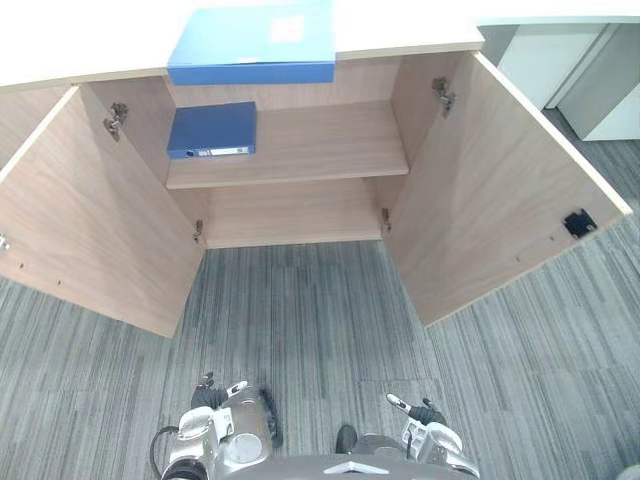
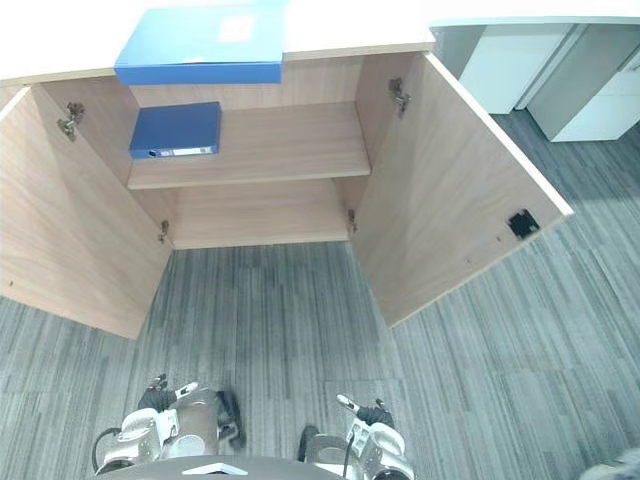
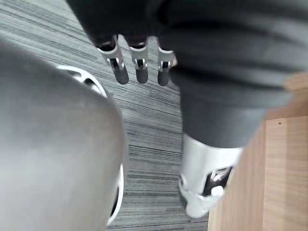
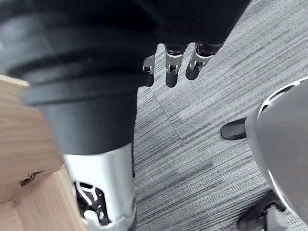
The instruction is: Walk over to the cabinet, pick up the folder, carry it to the office cabinet, place the folder inside the office cabinet, then close the office cabinet door
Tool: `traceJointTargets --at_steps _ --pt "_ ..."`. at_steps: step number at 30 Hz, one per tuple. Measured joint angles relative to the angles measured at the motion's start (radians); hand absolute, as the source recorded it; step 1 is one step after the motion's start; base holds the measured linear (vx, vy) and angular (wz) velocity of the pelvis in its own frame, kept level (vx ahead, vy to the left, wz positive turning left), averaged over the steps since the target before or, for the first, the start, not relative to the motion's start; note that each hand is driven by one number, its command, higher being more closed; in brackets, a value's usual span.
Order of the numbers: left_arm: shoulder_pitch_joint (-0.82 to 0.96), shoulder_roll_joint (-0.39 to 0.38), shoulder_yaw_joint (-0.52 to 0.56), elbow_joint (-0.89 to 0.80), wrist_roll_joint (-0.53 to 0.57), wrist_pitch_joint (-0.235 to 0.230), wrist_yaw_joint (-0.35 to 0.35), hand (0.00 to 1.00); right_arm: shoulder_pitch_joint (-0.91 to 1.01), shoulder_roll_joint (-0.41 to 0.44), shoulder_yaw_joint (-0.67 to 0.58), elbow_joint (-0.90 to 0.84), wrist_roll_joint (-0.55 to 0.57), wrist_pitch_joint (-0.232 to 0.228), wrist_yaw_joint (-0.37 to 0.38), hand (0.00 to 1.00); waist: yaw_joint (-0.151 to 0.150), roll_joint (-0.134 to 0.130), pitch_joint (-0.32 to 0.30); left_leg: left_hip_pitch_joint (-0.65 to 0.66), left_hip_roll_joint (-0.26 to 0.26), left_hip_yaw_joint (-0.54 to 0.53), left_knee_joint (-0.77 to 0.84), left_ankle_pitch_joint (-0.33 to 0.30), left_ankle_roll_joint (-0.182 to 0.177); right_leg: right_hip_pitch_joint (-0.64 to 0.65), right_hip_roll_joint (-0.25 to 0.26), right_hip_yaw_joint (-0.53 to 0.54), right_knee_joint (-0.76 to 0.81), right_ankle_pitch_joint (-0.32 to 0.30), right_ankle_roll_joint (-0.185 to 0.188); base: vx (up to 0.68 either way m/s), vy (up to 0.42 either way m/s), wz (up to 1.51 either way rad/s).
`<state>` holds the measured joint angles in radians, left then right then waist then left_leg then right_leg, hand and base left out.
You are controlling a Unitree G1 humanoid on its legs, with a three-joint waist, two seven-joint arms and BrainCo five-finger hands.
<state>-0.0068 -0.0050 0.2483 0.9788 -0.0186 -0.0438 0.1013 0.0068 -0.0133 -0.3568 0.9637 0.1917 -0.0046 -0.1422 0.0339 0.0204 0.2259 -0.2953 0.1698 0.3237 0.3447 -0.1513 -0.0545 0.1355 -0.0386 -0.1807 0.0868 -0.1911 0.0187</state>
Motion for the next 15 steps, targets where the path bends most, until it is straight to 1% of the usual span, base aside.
traceJointTargets --at_steps 1,2,3,4,5,6,7,8,9,10,11,12,13,14,15 --pt "-0.001 0.001 -0.003 0.015 -0.002 -0.002 0.0 0.0 -0.001 0.002 -0.002 0.008 0.0 0.001 -0.003 0.0 0.005 -0.007 -0.005 0.002 -0.026 -0.028 -0.015 0.119 0.058 0.015 -0.014 0.015 -0.006 -0.018 0.03 0.33 0.223 -0.19" --pt "-0.003 0.015 -0.003 0.015 0.002 -0.002 -0.001 0.0 0.004 0.016 -0.002 0.011 0.0 0.001 -0.003 0.0 0.0 -0.039 -0.028 0.005 -0.061 -0.016 -0.009 0.091 0.073 0.019 -0.055 0.02 0.001 -0.031 0.049 0.51 0.305 -0.13" --pt "-0.003 0.023 -0.004 0.016 0.002 -0.001 -0.002 0.0 0.007 0.025 -0.002 0.012 0.0 0.0 -0.002 0.0 -0.003 -0.054 -0.035 0.006 -0.073 -0.01 -0.002 0.076 0.079 0.016 -0.07 0.021 0.012 -0.032 0.051 0.45 0.227 -0.06" --pt "-0.002 0.035 -0.007 0.025 0.002 -0.001 -0.002 0.0 0.009 0.036 -0.009 0.017 -0.001 0.0 -0.001 0.0 0.005 -0.071 -0.039 0.028 -0.083 0.012 0.015 0.044 0.086 0.006 -0.094 0.036 0.063 -0.032 0.051 0.44 0.22 -0.14" --pt "-0.003 0.036 -0.007 0.027 0.001 0.001 -0.002 0.0 0.009 0.036 -0.009 0.02 -0.001 0.0 -0.001 0.0 0.009 -0.073 -0.04 0.043 -0.087 0.016 0.02 0.027 0.089 -0.002 -0.101 0.043 0.107 -0.032 0.051 0.42 0.233 -0.28" --pt "-0.003 0.035 -0.009 0.035 0.001 0.003 -0.002 0.0 0.008 0.037 -0.009 0.022 -0.002 0.0 0.001 0.0 0.016 -0.072 -0.04 0.095 -0.097 0.034 0.012 -0.002 0.098 -0.039 -0.117 0.067 0.248 -0.032 0.052 0.38 0.23 -0.32" --pt "0.001 0.036 -0.02 0.038 0.001 0.006 -0.002 0.0 0.008 0.036 -0.005 0.016 -0.002 -0.001 0.001 0.0 0.014 -0.071 -0.04 0.153 -0.114 0.036 -0.02 -0.031 0.102 -0.116 -0.145 0.082 0.457 -0.012 0.085 0.37 0.215 -0.27" --pt "0.002 0.038 -0.028 0.042 0.001 0.008 -0.002 0.0 0.009 0.031 0.0 0.012 -0.003 -0.001 0.002 0.0 0.01 -0.071 -0.04 0.177 -0.12 0.035 -0.028 -0.042 0.103 -0.157 -0.154 0.092 0.562 0.0 0.103 0.35 0.169 -0.05" --pt "0.002 0.045 -0.04 0.059 0.001 0.012 -0.001 0.0 0.006 0.032 0.005 -0.004 -0.003 -0.004 0.003 0.0 -0.005 -0.064 -0.039 0.217 -0.128 0.032 -0.046 -0.059 0.103 -0.239 -0.165 0.096 0.732 -0.019 0.108 0.36 0.106 0.11" --pt "0.006 0.049 -0.044 0.064 0.001 0.019 0.001 0.0 0.002 0.032 0.021 -0.006 -0.003 -0.011 0.003 0.0 -0.012 -0.067 -0.041 0.263 -0.129 0.03 -0.069 -0.07 0.099 -0.307 -0.162 0.078 0.821 -0.048 0.091 0.43 0.087 0.15" --pt "0.008 0.049 -0.044 0.064 0.0 0.022 0.001 0.0 -0.003 0.031 0.023 -0.006 -0.004 -0.014 0.003 0.0 -0.012 -0.067 -0.041 0.309 -0.129 0.026 -0.1 -0.073 0.097 -0.364 -0.15 0.051 0.843 -0.083 0.07 0.37 0.038 0.08" --pt "0.009 0.047 -0.043 0.064 0.0 0.022 0.001 0.0 -0.003 0.03 0.023 -0.006 -0.003 -0.015 0.003 0.0 -0.013 -0.066 -0.04 0.335 -0.127 0.023 -0.115 -0.072 0.096 -0.387 -0.138 0.04 0.828 -0.101 0.055 0.38 -0.008 0.17" --pt "0.01 0.042 -0.04 0.064 0.0 0.022 0.001 0.0 -0.004 0.028 0.023 -0.007 -0.003 -0.017 0.003 0.0 -0.021 -0.061 -0.038 0.365 -0.121 0.009 -0.138 -0.072 0.095 -0.412 -0.117 0.025 0.783 -0.122 0.037 0.38 -0.063 0.38" --pt "0.011 0.034 -0.031 0.065 0.0 0.022 0.002 0.0 -0.005 0.024 0.025 -0.007 -0.003 -0.02 0.003 0.0 -0.034 -0.055 -0.039 0.395 -0.112 -0.006 -0.159 -0.07 0.092 -0.443 -0.087 0.01 0.689 -0.127 0.027 0.38 -0.085 0.49" --pt "0.01 0.031 -0.032 0.065 0.0 0.022 0.001 0.0 -0.005 0.021 0.028 -0.007 -0.003 -0.02 0.003 0.0 -0.039 -0.052 -0.038 0.406 -0.108 -0.019 -0.167 -0.069 0.091 -0.457 -0.071 0.007 0.623 -0.122 0.021 0.38 -0.123 0.65"
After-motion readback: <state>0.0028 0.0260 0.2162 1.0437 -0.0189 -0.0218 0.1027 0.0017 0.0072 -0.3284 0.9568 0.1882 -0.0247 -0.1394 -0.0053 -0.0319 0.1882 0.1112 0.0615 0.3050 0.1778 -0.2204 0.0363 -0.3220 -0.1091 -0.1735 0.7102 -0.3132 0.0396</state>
